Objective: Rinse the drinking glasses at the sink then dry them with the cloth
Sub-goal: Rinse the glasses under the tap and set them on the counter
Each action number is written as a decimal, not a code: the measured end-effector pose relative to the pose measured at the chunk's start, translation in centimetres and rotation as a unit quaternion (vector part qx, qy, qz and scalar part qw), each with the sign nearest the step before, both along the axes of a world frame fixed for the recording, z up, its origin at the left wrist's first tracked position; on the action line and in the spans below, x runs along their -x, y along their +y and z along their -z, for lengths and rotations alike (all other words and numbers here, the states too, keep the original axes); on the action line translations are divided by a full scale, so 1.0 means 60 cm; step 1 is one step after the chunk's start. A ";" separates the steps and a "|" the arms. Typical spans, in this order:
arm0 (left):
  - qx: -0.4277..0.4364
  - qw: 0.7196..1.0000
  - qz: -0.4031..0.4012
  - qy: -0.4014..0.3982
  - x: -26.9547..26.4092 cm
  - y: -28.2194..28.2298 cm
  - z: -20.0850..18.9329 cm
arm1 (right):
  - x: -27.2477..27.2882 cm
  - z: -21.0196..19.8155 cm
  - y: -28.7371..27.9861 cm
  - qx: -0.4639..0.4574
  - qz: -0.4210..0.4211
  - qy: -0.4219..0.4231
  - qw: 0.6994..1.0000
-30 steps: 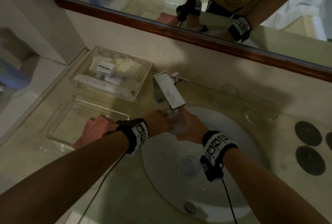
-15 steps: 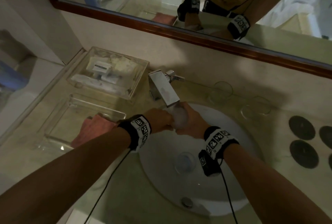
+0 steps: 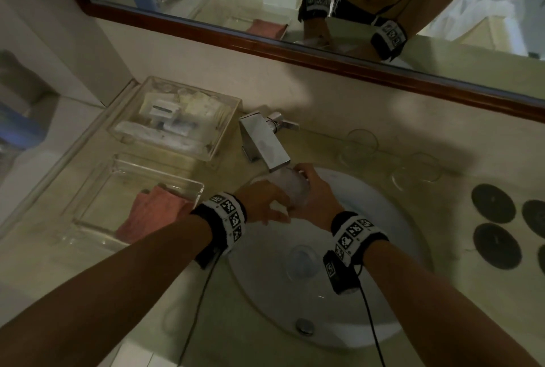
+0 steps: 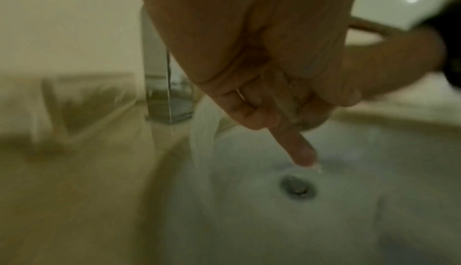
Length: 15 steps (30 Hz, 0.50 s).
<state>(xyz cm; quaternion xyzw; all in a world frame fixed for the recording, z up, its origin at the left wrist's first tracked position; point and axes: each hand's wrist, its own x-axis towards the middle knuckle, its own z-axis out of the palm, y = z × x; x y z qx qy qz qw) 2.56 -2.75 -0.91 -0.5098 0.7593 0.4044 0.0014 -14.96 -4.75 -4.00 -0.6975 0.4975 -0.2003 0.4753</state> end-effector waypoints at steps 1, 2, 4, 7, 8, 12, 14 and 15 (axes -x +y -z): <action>0.032 0.991 0.078 -0.109 -0.004 -0.004 -0.002 | 0.005 -0.002 -0.002 -0.008 -0.015 0.004 1.000; 0.061 0.968 0.140 -0.199 -0.009 -0.009 -0.007 | 0.009 -0.004 -0.003 -0.014 -0.028 0.005 1.000; 0.119 0.933 0.204 -0.271 -0.015 -0.019 -0.012 | 0.017 -0.004 -0.005 -0.025 -0.042 -0.002 0.999; 0.098 0.968 0.146 -0.178 -0.009 -0.020 -0.017 | 0.019 0.000 -0.007 -0.036 -0.035 -0.014 0.999; 0.057 0.985 0.115 -0.116 -0.004 -0.016 -0.016 | 0.019 0.000 -0.007 -0.036 -0.034 -0.018 0.999; -0.016 0.998 0.008 0.052 0.005 -0.008 0.000 | 0.013 0.013 -0.004 -0.010 -0.023 -0.032 0.999; -0.027 0.995 -0.047 0.085 0.018 -0.003 -0.010 | 0.005 0.026 0.004 0.005 0.005 -0.030 1.000; -0.034 0.991 -0.077 0.103 0.026 0.000 -0.017 | -0.001 0.031 0.008 -0.001 0.027 -0.029 0.999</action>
